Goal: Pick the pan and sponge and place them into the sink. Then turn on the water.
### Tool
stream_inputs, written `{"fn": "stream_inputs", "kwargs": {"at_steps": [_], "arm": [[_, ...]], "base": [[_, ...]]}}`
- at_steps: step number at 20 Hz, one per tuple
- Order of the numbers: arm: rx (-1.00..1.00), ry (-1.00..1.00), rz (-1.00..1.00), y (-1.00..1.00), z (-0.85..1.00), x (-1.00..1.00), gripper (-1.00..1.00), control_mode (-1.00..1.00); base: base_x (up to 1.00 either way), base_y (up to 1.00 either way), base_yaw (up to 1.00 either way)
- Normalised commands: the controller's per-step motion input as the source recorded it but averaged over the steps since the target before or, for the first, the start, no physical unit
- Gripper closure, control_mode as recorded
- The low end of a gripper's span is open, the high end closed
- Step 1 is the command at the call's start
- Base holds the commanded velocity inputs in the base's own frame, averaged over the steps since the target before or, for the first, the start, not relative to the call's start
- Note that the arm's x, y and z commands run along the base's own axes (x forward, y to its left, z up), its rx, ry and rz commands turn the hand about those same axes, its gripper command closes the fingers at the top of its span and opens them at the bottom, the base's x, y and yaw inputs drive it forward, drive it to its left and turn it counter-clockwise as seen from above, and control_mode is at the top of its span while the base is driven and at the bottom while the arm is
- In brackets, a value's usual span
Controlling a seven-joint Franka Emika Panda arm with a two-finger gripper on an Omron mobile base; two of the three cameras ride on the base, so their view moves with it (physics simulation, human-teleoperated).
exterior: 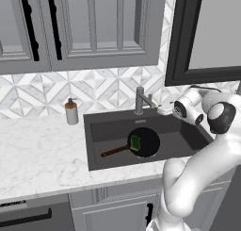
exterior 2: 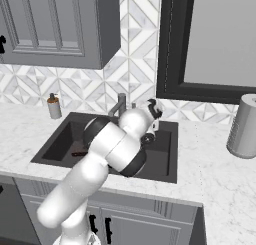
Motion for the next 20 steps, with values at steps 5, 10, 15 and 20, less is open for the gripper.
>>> {"fn": "stream_inputs", "kwargs": {"at_steps": [5, 10, 15, 20], "arm": [[0.00, -0.01, -0.05, 0.17, 0.00, 0.26, -1.00, -1.00], [0.00, -0.02, -0.03, 0.04, 0.00, 0.21, -1.00, -1.00], [0.00, -0.03, 0.00, 0.00, -0.03, 0.20, -1.00, -1.00], [0.01, -0.02, 0.00, 0.00, 0.00, 0.25, -1.00, -1.00]], "base": [[0.00, 0.00, 0.00], [0.00, 0.00, 0.00], [0.00, 0.00, 0.00], [0.00, 0.00, 0.00]]}}
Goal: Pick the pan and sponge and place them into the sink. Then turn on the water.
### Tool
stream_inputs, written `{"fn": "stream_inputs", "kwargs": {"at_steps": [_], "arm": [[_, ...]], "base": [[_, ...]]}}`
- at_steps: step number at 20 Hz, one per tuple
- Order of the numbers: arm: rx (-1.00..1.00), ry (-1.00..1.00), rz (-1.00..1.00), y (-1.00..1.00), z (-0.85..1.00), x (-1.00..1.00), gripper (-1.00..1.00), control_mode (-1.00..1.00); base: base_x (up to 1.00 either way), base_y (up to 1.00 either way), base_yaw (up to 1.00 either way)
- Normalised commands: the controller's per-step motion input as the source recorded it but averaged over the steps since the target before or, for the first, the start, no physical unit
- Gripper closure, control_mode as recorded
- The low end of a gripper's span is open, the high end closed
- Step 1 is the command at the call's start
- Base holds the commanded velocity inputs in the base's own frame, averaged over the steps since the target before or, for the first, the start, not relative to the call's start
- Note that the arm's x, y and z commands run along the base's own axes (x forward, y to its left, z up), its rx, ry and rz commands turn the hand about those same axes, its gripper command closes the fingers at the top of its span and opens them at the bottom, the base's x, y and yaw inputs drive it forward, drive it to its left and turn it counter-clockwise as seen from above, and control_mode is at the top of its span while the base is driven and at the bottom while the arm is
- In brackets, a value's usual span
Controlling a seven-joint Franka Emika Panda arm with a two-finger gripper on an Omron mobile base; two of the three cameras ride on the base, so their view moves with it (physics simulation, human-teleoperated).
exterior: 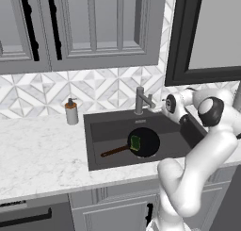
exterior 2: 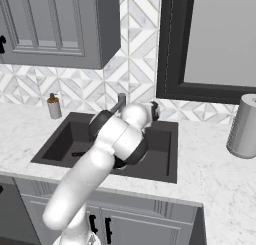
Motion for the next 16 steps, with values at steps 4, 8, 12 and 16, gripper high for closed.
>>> {"fn": "stream_inputs", "kwargs": {"at_steps": [4, 8, 12, 16], "arm": [[0.02, 0.00, 0.00, 0.00, -0.01, 0.29, -1.00, -1.00], [0.02, 0.00, 0.00, 0.00, 0.00, 0.32, -1.00, -1.00], [0.02, 0.00, 0.00, -0.01, 0.00, 0.30, -1.00, -1.00], [0.02, 0.00, 0.00, 0.00, 0.00, 0.28, -1.00, -1.00]], "base": [[0.00, 0.00, 0.00], [0.00, 0.00, 0.00], [0.00, 0.00, 0.00], [0.00, 0.00, 0.00]]}}
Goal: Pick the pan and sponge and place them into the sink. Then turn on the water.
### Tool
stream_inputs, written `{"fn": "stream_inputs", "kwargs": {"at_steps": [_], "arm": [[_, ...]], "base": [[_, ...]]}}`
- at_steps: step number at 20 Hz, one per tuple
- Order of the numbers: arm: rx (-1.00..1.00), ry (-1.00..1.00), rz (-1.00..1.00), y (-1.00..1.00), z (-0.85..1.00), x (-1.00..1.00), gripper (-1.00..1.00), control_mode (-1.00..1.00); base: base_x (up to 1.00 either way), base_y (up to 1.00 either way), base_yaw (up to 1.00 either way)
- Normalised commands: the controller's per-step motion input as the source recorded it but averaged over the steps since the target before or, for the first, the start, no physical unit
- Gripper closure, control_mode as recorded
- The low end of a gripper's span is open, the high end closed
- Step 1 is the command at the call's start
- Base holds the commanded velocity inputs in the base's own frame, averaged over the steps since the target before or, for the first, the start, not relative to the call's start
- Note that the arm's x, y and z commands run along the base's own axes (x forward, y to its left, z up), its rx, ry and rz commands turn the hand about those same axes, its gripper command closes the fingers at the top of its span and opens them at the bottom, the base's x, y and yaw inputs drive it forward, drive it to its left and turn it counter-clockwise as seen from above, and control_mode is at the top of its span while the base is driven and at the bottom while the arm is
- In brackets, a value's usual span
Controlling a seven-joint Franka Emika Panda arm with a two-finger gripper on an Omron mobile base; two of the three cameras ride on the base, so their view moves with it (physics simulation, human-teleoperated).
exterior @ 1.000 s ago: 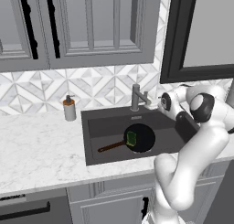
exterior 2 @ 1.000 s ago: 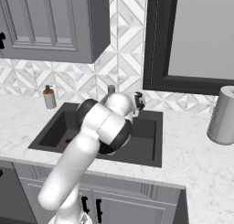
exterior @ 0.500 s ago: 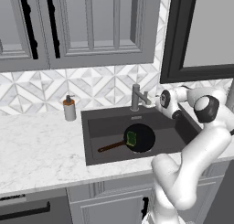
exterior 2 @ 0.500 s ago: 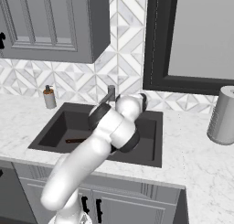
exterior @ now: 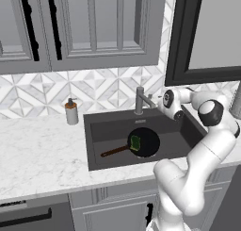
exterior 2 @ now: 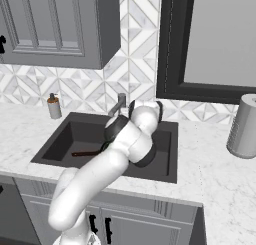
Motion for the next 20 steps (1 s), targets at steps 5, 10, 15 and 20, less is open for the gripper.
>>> {"fn": "stream_inputs", "kwargs": {"at_steps": [5, 10, 15, 20], "arm": [[0.01, 0.00, 0.00, 0.00, -0.04, 0.07, -1.00, -1.00], [0.00, 0.00, 0.00, 0.00, -0.01, 0.07, -1.00, -1.00], [0.00, 0.00, 0.00, 0.00, -0.04, 0.15, -1.00, -1.00], [0.00, 0.00, 0.00, 0.00, -0.05, 0.15, -1.00, -1.00]], "base": [[0.00, 0.00, 0.00], [0.00, 0.00, 0.00], [0.00, 0.00, 0.00], [0.00, 0.00, 0.00]]}}
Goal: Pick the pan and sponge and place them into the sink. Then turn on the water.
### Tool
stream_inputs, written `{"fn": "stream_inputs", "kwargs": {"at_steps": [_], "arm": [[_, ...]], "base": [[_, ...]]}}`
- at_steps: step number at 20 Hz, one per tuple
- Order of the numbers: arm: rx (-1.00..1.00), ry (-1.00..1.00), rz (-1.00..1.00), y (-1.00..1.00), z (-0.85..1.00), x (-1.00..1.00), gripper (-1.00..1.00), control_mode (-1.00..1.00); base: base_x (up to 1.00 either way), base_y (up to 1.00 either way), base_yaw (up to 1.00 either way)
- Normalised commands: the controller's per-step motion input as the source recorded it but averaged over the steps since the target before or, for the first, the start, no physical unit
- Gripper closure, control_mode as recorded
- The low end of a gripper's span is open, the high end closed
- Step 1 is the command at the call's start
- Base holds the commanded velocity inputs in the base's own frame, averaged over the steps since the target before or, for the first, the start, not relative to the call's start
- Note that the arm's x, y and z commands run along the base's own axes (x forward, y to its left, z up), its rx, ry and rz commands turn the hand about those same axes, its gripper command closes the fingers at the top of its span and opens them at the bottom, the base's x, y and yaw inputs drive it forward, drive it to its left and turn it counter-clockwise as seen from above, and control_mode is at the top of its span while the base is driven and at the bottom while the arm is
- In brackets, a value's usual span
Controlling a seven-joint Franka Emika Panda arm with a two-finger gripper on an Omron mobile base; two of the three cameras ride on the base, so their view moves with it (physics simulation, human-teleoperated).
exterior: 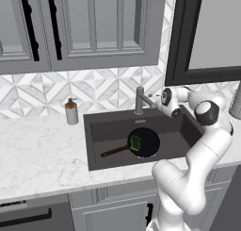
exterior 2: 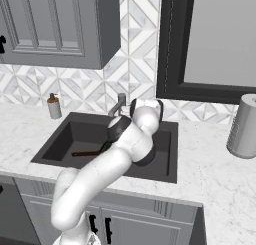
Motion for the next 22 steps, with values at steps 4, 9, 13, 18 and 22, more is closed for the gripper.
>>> {"fn": "stream_inputs", "kwargs": {"at_steps": [4, 9, 13, 18, 22], "arm": [[0.00, 0.00, 0.00, -0.07, 0.00, 0.06, -1.00, -1.00], [0.00, 0.00, 0.00, -0.28, 0.00, 0.00, -1.00, -1.00], [0.00, 0.00, 0.00, -0.53, 0.00, -0.02, -1.00, -1.00], [0.03, 0.00, 0.00, -0.97, 0.00, -0.12, -1.00, -1.00], [0.07, 0.00, 0.00, -1.00, 0.00, -0.19, -1.00, -1.00]], "base": [[0.00, 0.00, 0.00], [0.00, 0.00, 0.00], [0.00, 0.00, 0.00], [0.00, 0.00, 0.00], [0.00, 0.00, 0.00]]}}
